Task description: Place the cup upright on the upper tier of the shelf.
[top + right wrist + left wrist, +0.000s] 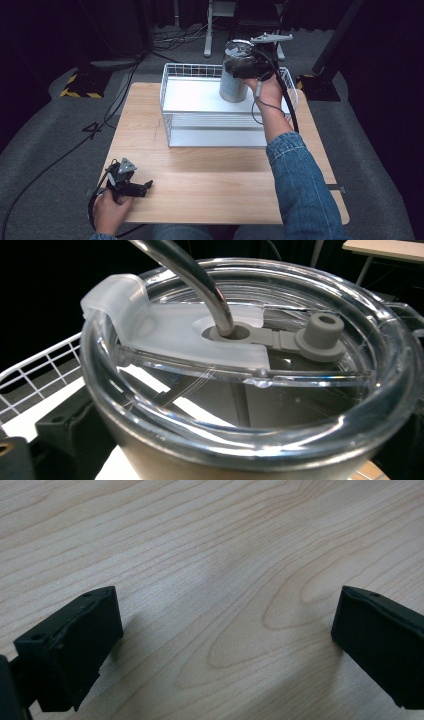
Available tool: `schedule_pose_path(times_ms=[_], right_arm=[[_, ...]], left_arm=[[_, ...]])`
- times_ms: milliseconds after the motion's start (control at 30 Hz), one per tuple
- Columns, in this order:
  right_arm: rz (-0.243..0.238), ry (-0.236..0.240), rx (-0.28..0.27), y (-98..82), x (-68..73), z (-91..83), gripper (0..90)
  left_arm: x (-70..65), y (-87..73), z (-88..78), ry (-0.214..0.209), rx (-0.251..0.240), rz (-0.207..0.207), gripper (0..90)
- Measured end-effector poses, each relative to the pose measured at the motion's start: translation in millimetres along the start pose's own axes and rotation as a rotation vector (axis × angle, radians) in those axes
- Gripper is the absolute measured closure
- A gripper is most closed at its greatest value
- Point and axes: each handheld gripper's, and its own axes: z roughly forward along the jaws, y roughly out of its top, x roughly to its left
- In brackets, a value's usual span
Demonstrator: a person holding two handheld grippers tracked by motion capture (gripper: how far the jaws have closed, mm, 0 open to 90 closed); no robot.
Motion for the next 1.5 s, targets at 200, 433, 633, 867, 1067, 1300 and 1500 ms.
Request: schedule_pose_path(times_ms=[200,433,633,867,1067,1300,1500], right_arm=[[-0.008,0.000,0.003,0.7,-0.3,0.3,3.3],[-0.027,-0.027,0.000,1.1,1.9,0.0,0.2],[-0.043,-0.033,-0.001,2.2,4.0,-6.3,0.0],[-0.053,-0.050,-0.015,1.0,2.8,-21.7,0.0],[-0.052,-0.038,-0.025,-4.8,2.3,-40.4,0.0],[-0.055,-0.027,-0.034,-12.4,3.9,-59.6,0.0],[-0.056,-0.006,-0.048,-19.2,3.8,-81.7,0.0]], left_arm=[[0.0,0.0,0.0,0.000,0.000,0.000,0.5],[0.0,0.0,0.0,0.000,0.000,0.000,0.4],[0.0,0.0,0.0,0.000,0.000,0.000,0.4],[0.1,0.1,0.0,-0.001,0.000,0.000,0.4],[0.2,0.3,0.0,0.000,0.003,0.000,0.4],[0.5,0.5,0.1,-0.003,0.003,0.003,0.4],[0.7,0.5,0.3,0.000,0.000,0.006,0.4]])
